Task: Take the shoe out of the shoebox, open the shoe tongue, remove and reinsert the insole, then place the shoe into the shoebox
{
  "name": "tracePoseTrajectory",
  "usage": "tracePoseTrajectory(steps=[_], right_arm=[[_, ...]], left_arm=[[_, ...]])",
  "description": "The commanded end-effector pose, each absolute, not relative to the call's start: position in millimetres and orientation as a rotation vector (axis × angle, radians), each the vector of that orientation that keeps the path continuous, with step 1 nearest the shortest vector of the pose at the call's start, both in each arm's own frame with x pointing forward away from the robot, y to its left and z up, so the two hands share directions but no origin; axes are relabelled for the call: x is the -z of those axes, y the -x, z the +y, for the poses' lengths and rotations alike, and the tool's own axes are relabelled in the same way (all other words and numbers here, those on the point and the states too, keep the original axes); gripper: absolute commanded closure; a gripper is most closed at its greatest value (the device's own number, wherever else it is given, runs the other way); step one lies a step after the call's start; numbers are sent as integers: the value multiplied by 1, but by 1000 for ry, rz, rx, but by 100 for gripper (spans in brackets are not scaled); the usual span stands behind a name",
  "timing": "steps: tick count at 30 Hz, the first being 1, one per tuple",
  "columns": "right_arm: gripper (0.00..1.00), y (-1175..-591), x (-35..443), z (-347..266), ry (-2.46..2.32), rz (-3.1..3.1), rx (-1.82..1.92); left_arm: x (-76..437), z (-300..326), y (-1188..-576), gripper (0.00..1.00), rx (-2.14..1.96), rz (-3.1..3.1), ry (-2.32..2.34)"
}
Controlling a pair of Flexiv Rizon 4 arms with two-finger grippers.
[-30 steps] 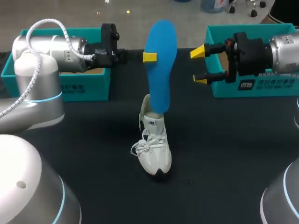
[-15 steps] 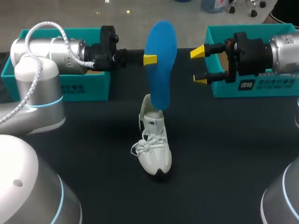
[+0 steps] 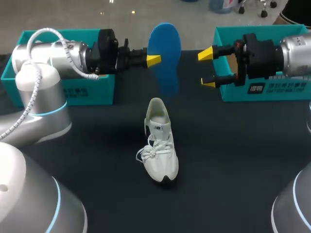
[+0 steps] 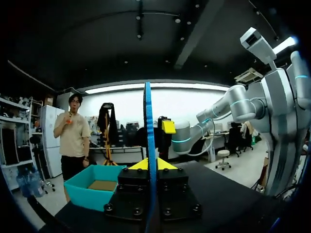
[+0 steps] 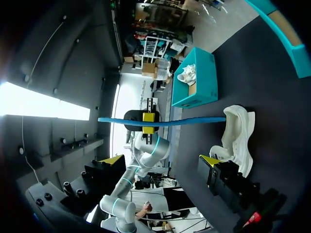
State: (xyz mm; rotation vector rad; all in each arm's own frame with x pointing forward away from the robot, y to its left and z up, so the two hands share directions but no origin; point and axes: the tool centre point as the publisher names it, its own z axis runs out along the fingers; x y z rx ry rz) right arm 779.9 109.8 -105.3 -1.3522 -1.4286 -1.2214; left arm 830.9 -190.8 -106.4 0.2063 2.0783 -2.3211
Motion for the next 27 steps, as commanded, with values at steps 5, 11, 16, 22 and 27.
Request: tracePoseTrajectory(steps=[5,11,16,22,27], right_arm=[[0,-781,106,112,1353,-1429,1221],[0,-781,106,112,1353,-1429,1221],[0,-781,106,112,1353,-1429,1221],[0,-781,106,112,1353,-1429,1221],[0,-781,106,112,1353,-1429,1221]], left_arm=[[109,-191,-832,100,2268,1973,-347],[117,-192,-832,100,2012,1756,-722],[121,-193,-837,100,1787,1471,-950],[124,-188,-847,100,1428,1251,-1160],[120,-187,-849,100,1384,1220,-1169]])
